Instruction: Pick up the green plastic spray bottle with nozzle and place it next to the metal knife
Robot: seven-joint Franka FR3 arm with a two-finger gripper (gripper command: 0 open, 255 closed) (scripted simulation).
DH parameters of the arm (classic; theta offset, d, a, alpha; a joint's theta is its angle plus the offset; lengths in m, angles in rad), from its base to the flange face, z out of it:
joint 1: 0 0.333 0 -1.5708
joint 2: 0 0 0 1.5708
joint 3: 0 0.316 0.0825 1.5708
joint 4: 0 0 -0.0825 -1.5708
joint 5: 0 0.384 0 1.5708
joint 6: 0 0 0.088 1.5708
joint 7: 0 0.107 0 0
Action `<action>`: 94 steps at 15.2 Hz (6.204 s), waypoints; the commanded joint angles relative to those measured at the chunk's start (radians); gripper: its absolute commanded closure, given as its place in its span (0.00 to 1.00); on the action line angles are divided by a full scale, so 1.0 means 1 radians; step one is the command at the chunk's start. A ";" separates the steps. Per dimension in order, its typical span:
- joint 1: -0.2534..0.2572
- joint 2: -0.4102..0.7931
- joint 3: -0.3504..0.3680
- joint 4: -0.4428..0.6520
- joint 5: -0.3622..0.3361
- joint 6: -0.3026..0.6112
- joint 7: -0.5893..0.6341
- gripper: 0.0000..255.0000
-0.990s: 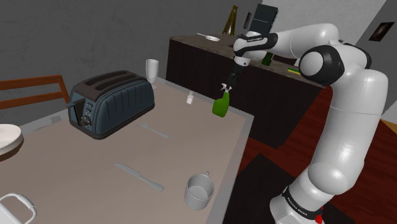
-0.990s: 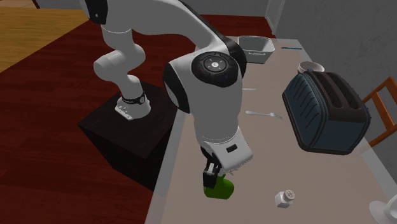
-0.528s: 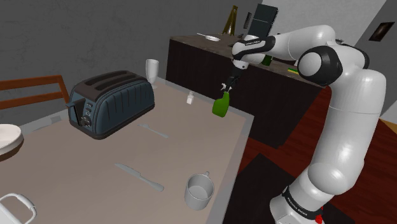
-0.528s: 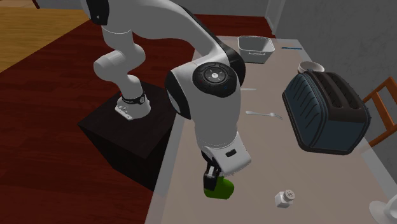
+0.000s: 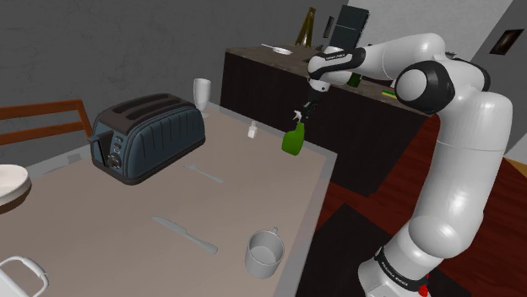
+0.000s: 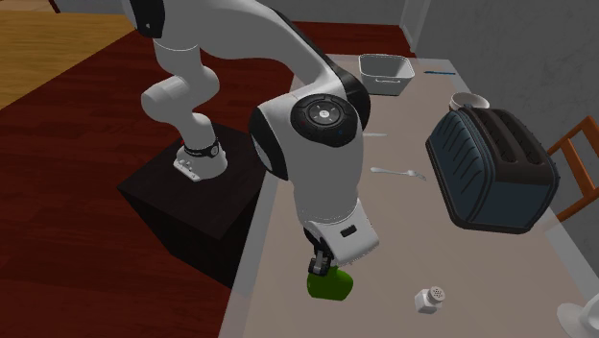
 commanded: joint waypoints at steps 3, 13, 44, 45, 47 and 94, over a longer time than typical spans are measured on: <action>0.000 0.000 0.000 0.000 0.000 0.000 0.000 1.00; -0.001 -0.023 -0.005 0.076 -0.014 -0.097 0.015 1.00; 0.291 -0.414 0.198 0.001 -0.159 -0.354 0.555 1.00; 0.301 -0.417 0.210 0.012 -0.160 -0.367 0.577 1.00; 0.321 -0.420 0.233 0.037 -0.162 -0.392 0.622 1.00; 0.493 -0.422 0.414 -0.158 -0.175 -0.183 0.967 1.00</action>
